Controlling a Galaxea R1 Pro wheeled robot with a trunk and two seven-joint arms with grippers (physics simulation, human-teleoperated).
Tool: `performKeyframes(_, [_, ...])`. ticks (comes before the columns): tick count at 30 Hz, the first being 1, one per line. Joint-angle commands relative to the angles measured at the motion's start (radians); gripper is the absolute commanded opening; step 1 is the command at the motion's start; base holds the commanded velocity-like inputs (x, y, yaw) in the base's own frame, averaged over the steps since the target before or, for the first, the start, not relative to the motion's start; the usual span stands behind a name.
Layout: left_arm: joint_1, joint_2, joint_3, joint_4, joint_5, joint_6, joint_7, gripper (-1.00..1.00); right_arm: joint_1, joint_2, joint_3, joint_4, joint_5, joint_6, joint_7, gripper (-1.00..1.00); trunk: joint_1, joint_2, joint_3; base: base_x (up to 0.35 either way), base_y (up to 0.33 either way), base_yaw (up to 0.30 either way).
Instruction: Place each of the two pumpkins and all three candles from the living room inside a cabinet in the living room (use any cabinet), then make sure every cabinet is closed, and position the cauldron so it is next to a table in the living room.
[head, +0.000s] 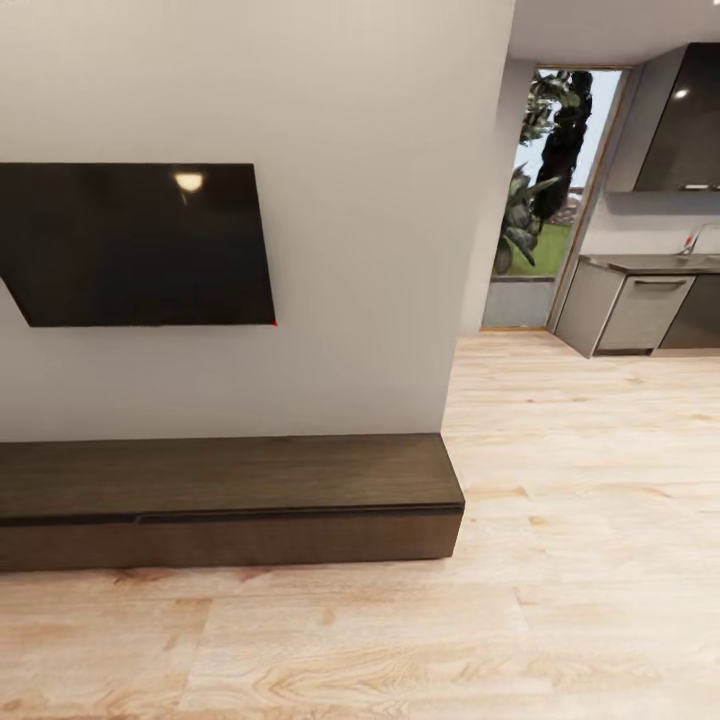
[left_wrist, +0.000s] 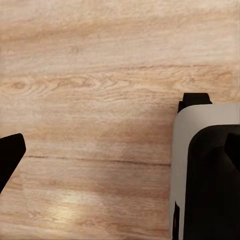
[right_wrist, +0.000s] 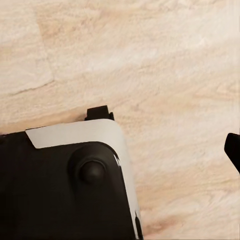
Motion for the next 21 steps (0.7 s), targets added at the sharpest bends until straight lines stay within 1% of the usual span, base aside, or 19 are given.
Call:
performKeyframes(1, [0.001, 0.0, -0.009, -0.001, 0.007, -0.004, 0.004, 1.0, 0.002, -0.005, 0.004, 0.003, -0.024, -0.003, 0.023, 1.0, -0.004, 0.007, 0.002, 0.0, 0.0, 0.0])
performKeyframes(4, [0.002, 0.0, -0.01, -0.001, 0.007, -0.007, 0.004, 1.0, 0.005, -0.01, -0.001, 0.007, -0.043, -0.002, 0.047, 1.0, -0.015, 0.028, 0.012, 0.0, 0.0, 0.0])
performKeyframes(6, [0.002, 0.0, -0.011, -0.001, 0.007, -0.008, 0.004, 1.0, 0.006, -0.009, -0.002, 0.009, -0.048, -0.002, 0.052, 1.0, -0.023, 0.042, 0.018, 0.0, 0.0, 0.0])
performKeyframes(9, [0.002, 0.0, -0.011, -0.002, 0.006, -0.008, 0.004, 1.0, 0.006, -0.007, -0.002, 0.011, -0.053, -0.001, 0.057, 1.0, -0.023, 0.042, 0.018, 0.0, 0.0, 0.0])
performKeyframes(11, [0.002, 0.0, -0.011, -0.002, 0.006, -0.008, 0.005, 1.0, 0.007, -0.006, -0.003, 0.012, -0.054, 0.0, 0.058, 1.0, -0.023, 0.042, 0.018, 0.0, 0.0, 0.0])
performKeyframes(17, [0.002, -0.002, -0.012, -0.002, 0.005, -0.006, 0.014, 1.0, 0.012, -0.004, -0.002, 0.013, -0.051, 0.001, 0.06, 1.0, -0.046, 0.084, 0.037, 0.0, 0.0, 0.0])
performKeyframes(21, [0.002, -0.006, -0.011, -0.002, 0.006, -0.008, 0.018, 1.0, 0.027, -0.003, -0.002, 0.012, -0.05, 0.0, 0.06, 1.0, -0.046, 0.084, 0.037, 0.0, 0.0, 0.0])
